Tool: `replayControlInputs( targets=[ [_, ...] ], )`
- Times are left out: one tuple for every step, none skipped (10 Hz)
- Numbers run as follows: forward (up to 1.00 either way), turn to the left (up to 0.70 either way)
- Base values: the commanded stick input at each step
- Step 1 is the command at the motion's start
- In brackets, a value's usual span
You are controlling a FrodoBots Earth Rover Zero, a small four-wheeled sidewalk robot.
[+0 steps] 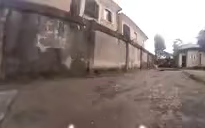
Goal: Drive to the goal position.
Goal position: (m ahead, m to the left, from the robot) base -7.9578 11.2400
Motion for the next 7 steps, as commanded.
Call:
replayControlInputs(
  targets=[
    [0.0, 0.45],
    [0.0, 0.45],
    [0.0, 0.45],
    [0.0, 0.45],
    [0.0, 0.45],
    [0.0, 0.45],
    [0.0, 0.45]
  ],
)
